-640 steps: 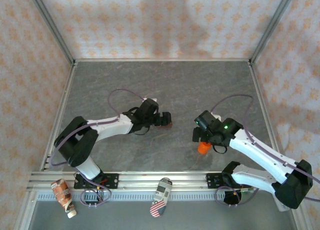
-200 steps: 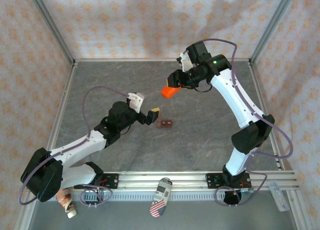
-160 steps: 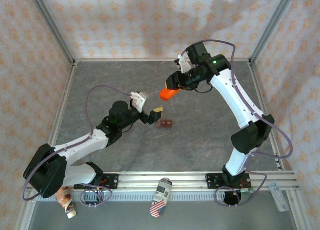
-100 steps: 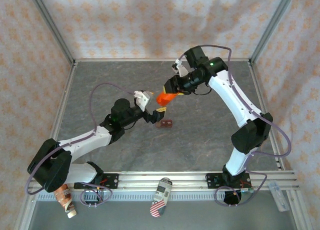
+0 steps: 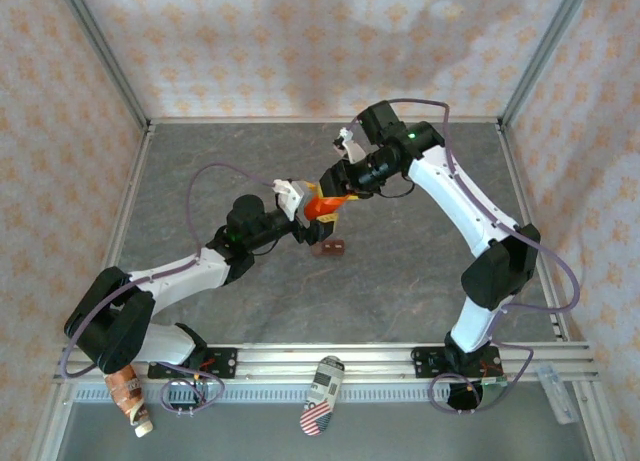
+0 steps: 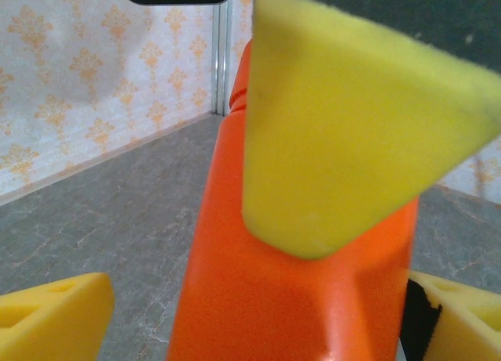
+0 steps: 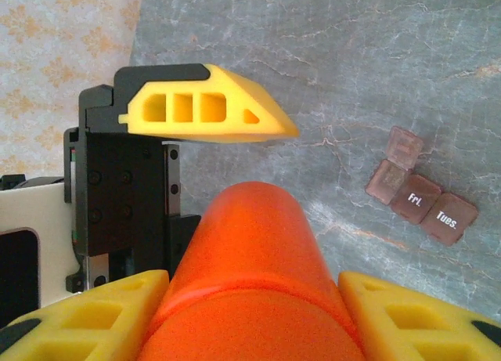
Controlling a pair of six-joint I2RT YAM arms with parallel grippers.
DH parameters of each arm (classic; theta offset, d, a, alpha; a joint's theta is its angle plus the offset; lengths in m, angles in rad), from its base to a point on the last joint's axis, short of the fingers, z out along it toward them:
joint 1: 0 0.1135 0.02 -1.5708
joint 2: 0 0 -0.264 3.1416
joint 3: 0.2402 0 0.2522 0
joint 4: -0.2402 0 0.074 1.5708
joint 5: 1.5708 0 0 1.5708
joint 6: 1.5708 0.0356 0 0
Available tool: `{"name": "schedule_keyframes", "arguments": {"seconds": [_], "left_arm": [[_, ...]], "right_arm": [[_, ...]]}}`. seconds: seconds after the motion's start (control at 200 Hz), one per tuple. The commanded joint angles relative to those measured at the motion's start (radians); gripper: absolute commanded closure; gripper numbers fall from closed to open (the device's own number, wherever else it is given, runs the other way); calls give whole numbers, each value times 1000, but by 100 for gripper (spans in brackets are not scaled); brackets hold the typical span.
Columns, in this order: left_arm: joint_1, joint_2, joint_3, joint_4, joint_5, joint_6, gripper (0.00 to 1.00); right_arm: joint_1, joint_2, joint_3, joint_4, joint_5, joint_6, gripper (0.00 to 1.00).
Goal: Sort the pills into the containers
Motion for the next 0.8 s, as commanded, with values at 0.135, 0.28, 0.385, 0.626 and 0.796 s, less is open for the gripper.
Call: {"name": "schedule_keyframes", "arguments": {"seconds": [0.135,0.28,0.385,0.626,0.796], "left_arm": [[-15,-4,24,49,29,-20,14],[-16,-1,23,54,35,-32,21],[-16,1,22,59,36,-36,28],[-16,5,23,75,36,-50,42],[-17,18,33,73,42,-68,66]], "right_arm": [[8,-16,-10,54,-44,29,62],[9,-16,-14,59,-44,33,62],[8,-15,-20,62,-42,35,62],[9,-16,-36,71,-45,39,62],[8,-15,-42,77,-50,44,62]]}}
